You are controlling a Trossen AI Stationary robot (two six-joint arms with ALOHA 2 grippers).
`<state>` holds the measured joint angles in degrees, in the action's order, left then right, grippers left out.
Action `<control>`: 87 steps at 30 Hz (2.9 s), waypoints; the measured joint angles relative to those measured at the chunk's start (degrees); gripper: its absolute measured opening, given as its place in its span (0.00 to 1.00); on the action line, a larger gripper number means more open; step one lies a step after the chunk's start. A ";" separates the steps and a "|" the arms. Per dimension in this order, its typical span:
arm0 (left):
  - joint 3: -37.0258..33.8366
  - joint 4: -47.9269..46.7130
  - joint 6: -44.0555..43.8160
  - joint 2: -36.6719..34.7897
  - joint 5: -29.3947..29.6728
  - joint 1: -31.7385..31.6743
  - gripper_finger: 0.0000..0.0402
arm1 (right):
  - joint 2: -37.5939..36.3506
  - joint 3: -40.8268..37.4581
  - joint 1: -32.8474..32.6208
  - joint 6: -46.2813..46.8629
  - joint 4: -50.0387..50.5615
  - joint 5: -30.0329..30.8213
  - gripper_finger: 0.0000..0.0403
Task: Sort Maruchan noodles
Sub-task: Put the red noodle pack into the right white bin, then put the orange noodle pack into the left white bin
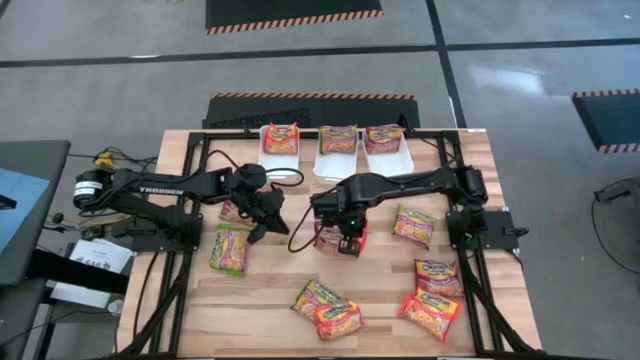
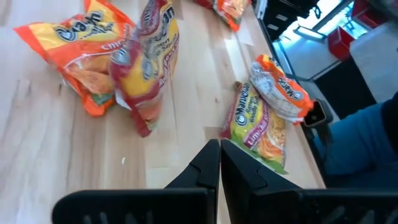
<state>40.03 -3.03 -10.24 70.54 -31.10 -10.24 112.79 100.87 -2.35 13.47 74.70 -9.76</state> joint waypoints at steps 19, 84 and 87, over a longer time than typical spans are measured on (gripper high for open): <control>0.00 0.17 -0.31 0.02 3.51 -2.73 0.00 | -16.16 0.12 8.58 -4.31 6.13 11.21 0.01; 0.00 4.31 -2.68 0.04 16.32 -24.83 0.00 | -3.79 0.35 47.68 -37.49 4.68 20.51 0.54; 0.00 4.33 -3.38 0.04 14.00 -26.38 0.00 | -3.87 2.84 47.74 -35.19 6.13 20.47 0.54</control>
<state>40.03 1.30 -13.61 70.59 -17.11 -36.62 108.92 103.70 45.39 -21.72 80.83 10.71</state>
